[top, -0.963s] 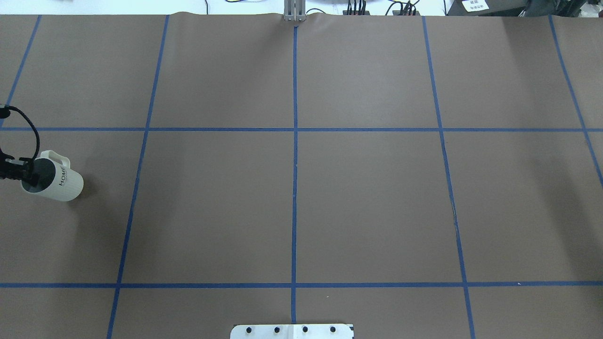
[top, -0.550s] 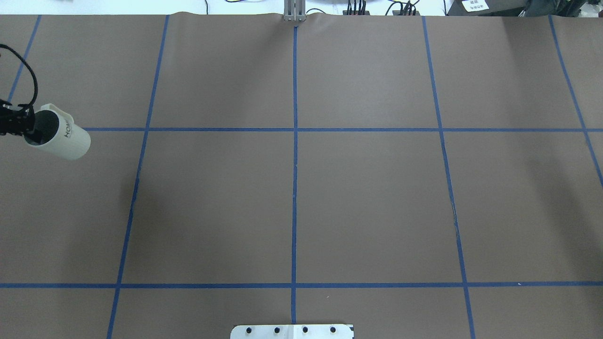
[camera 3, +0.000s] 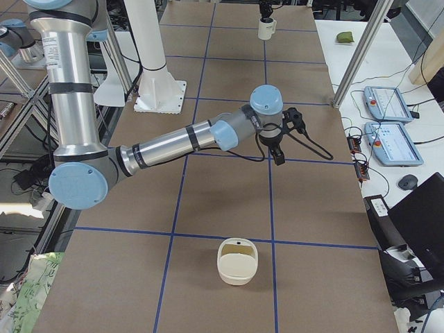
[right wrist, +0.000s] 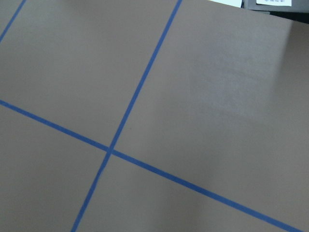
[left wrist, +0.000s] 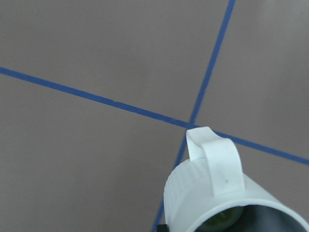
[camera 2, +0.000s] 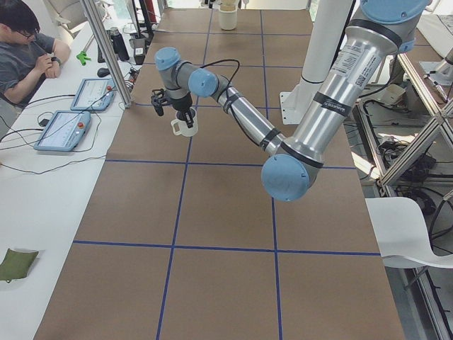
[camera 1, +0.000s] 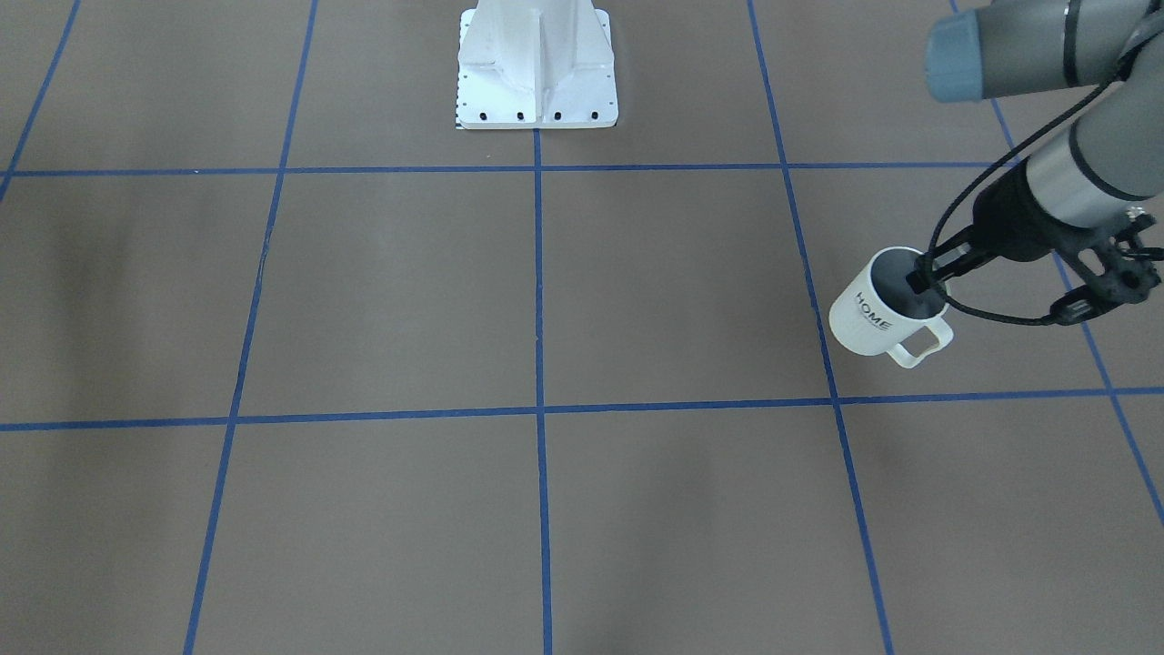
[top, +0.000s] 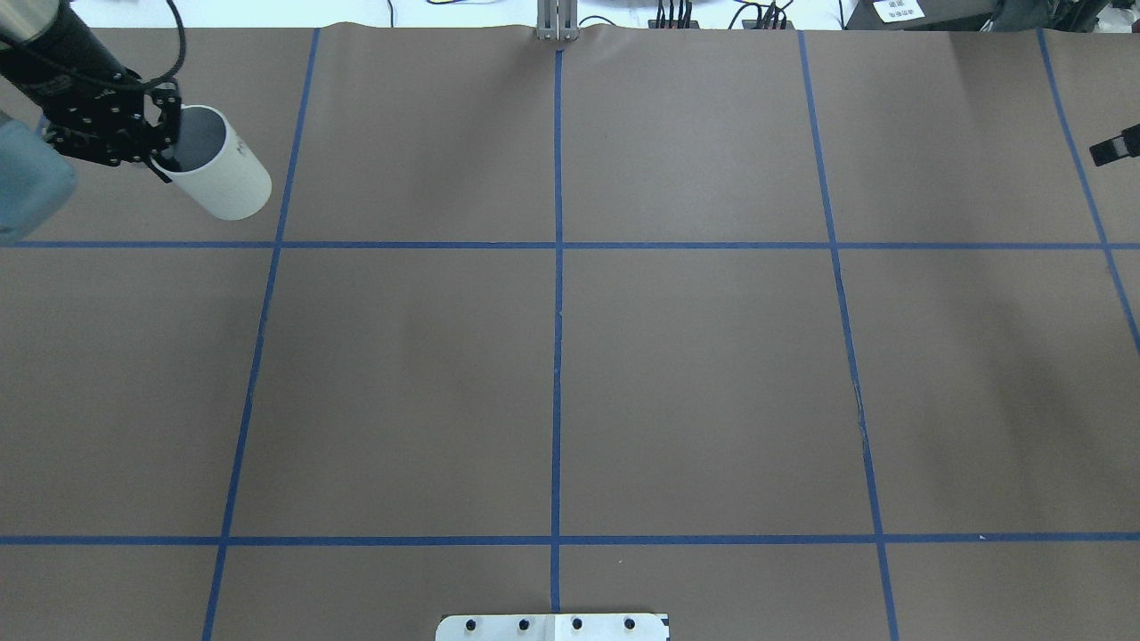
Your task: Left arm hands cup to right arm to dump lemon
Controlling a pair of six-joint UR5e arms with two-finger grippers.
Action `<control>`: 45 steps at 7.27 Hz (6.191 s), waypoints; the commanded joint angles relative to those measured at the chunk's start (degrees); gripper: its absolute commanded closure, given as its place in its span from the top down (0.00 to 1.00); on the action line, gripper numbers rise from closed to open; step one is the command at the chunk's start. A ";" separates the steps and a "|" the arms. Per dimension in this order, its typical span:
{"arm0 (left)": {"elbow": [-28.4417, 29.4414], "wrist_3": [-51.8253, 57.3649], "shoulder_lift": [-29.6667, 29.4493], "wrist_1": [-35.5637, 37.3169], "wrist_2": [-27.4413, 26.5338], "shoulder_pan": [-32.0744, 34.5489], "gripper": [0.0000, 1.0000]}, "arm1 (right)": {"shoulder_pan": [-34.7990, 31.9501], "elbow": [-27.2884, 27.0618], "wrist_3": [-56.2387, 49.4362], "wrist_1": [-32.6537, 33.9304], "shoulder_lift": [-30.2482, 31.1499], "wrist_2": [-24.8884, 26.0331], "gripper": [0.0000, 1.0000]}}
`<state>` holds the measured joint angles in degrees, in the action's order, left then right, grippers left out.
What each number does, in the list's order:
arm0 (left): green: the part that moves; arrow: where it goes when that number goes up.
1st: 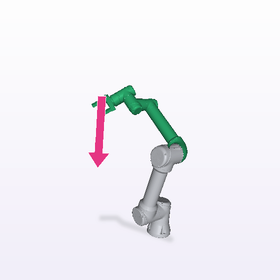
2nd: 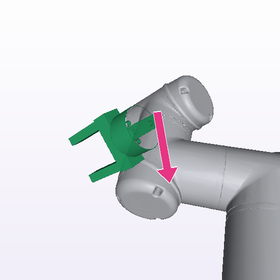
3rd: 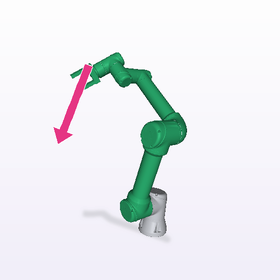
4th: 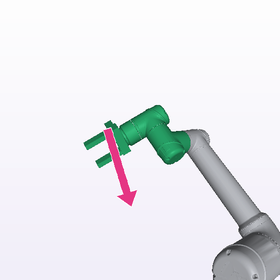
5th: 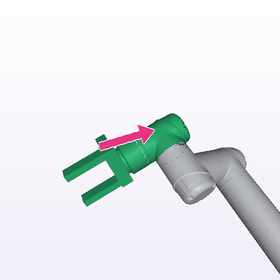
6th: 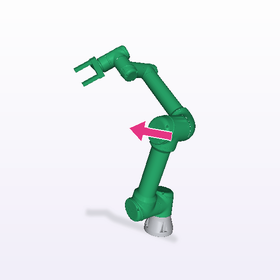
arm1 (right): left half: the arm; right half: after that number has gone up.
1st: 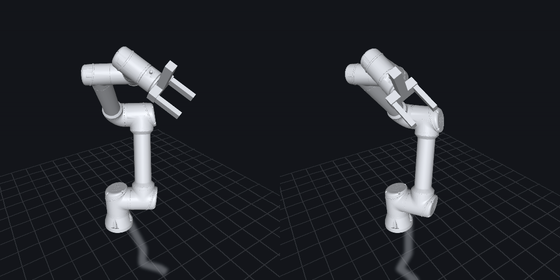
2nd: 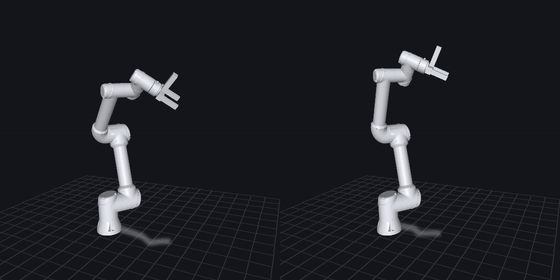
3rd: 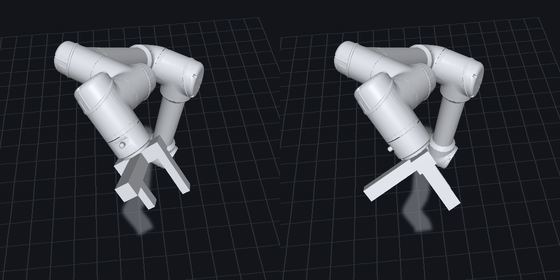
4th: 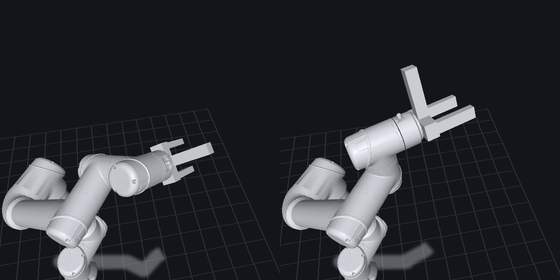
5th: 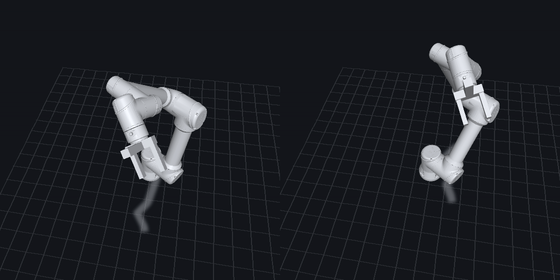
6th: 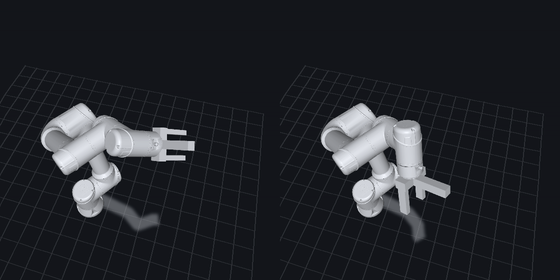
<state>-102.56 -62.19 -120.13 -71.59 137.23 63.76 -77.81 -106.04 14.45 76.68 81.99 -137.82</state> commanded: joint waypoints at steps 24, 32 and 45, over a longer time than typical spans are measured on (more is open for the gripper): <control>41.48 -11.37 -40.18 -7.69 0.32 -14.11 0.00 | 61.47 11.47 41.54 -16.47 -25.91 97.57 0.99; 37.35 -11.81 -39.74 -2.68 0.32 -16.39 0.00 | 61.47 11.47 41.45 -16.56 -25.91 97.57 0.99; 31.81 -12.25 -36.58 -0.66 0.49 -18.06 0.00 | 61.29 11.47 40.92 -16.47 -25.83 97.48 0.99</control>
<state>-70.20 -74.43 -156.91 -72.75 137.72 46.08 -16.46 -94.57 55.30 60.21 56.16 -40.34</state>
